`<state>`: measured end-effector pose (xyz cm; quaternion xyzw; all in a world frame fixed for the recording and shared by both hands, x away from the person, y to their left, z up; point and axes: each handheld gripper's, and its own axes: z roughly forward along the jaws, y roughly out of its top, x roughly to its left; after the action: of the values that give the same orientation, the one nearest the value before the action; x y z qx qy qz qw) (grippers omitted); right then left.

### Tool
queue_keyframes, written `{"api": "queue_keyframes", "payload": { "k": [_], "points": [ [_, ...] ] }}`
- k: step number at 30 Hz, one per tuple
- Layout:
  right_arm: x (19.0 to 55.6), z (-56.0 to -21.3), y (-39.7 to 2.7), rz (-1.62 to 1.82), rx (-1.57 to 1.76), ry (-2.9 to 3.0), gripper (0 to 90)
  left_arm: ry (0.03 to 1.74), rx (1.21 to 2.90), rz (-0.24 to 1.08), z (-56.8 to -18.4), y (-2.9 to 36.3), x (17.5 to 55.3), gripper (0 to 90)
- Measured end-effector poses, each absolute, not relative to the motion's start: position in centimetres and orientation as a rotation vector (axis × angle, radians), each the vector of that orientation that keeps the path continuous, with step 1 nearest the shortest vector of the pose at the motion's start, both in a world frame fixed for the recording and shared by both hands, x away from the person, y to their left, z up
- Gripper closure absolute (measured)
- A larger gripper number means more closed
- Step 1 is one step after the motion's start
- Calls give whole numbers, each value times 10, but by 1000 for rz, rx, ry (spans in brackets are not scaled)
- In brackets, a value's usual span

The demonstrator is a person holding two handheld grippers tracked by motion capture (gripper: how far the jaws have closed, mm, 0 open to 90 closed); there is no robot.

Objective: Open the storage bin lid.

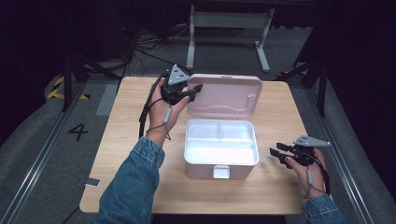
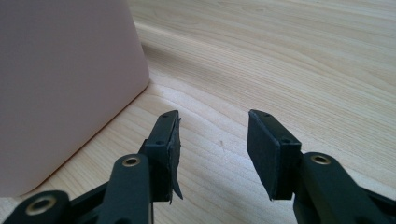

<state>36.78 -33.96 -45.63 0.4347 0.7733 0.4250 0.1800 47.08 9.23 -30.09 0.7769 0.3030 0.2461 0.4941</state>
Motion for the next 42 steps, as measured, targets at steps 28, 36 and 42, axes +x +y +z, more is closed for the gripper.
{"api": "queue_keyframes", "payload": {
  "k": [28,36,42],
  "points": [
    [368,-455,-341,1208,1232,2190,537,866,1915,534,-326,92,509,583],
    [368,-456,-342,1207,1233,2187,535,903,1923,469,-338,92,515,568],
    [368,-457,-341,1207,1236,2188,535,927,1904,431,-346,94,521,569]
  ]
}}
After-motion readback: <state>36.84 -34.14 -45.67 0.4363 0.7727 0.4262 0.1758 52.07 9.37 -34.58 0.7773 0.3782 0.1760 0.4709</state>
